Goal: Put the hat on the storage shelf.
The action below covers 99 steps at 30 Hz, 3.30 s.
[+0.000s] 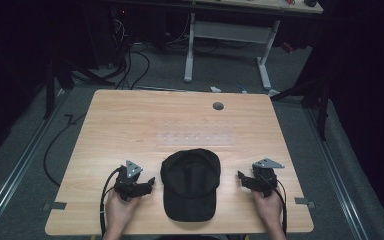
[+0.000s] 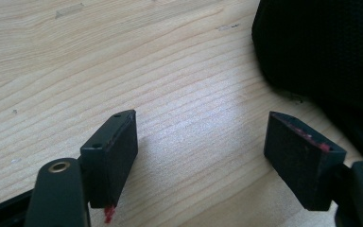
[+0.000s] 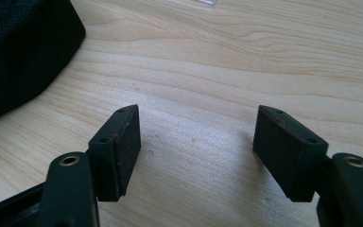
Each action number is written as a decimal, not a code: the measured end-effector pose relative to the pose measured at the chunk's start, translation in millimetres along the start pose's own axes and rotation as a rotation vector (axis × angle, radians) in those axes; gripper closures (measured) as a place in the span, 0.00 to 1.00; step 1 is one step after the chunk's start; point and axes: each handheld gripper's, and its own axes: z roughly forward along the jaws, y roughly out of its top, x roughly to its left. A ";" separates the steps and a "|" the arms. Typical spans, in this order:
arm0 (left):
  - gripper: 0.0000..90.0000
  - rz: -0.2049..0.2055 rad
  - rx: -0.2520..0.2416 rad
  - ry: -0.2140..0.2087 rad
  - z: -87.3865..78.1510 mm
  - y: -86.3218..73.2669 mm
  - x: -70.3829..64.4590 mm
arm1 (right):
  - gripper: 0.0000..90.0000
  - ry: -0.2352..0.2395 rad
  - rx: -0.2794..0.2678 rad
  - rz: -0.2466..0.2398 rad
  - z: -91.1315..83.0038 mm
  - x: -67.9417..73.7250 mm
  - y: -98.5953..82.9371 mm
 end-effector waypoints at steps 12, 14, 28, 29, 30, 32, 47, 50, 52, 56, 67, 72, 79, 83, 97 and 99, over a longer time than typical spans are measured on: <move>0.30 -0.001 0.000 0.000 0.0 0.1 0.0 | 0.36 -0.006 0.001 0.007 0.9 0.6 0.9; 0.30 -0.001 0.000 0.001 0.0 0.1 0.0 | 0.35 -0.002 0.003 0.002 1.0 0.6 0.9; 0.30 0.001 0.000 0.002 0.0 -0.1 -0.1 | 0.41 -0.001 -0.004 0.008 -0.2 -2.1 0.3; 0.30 0.001 0.000 0.002 0.0 0.0 -0.1 | 0.43 0.002 -0.006 0.006 -0.3 -2.3 0.1; 0.30 0.001 0.000 0.001 0.0 0.0 -0.1 | 0.46 0.008 -0.008 0.007 -1.8 -1.7 -0.4; 0.30 0.000 0.000 0.001 0.0 0.0 -0.1 | 0.47 0.008 -0.008 0.001 -3.0 -1.4 -0.6; 0.30 -0.004 0.000 0.000 -0.2 0.3 0.2 | 0.53 0.099 -0.017 0.032 -30.7 7.3 1.3; 0.31 -0.005 -0.001 0.001 -0.4 0.6 0.5 | 0.53 0.105 -0.018 0.026 -34.4 12.1 2.7; 0.31 -0.006 -0.001 0.001 -0.3 0.4 0.3 | 0.53 0.117 -0.019 0.030 -35.6 13.5 3.5; 0.31 -0.004 -0.001 0.001 -0.3 0.3 0.2 | 0.53 0.143 -0.026 0.011 -39.4 20.7 7.5; 0.30 -0.003 -0.001 0.002 -0.2 0.1 0.1 | 0.52 0.228 -0.057 -0.046 -45.9 44.4 23.4; 0.30 -0.003 -0.001 0.003 -0.1 0.1 0.2 | 0.51 0.245 -0.060 -0.060 -44.9 50.2 29.7; 0.30 -0.003 -0.001 0.004 -0.1 0.1 0.1 | 0.51 0.265 -0.077 -0.091 -43.6 60.1 38.2; 0.30 -0.002 -0.001 0.004 -0.1 0.1 0.2 | 0.51 0.281 -0.082 -0.108 -41.6 66.1 46.2; 0.30 -0.002 -0.001 0.004 -0.1 0.1 0.1 | 0.56 0.304 -0.054 -0.109 -23.9 77.4 61.0; 0.30 -0.002 -0.001 0.004 -0.1 0.1 0.1 | 0.58 0.306 -0.060 -0.108 -22.4 78.2 61.9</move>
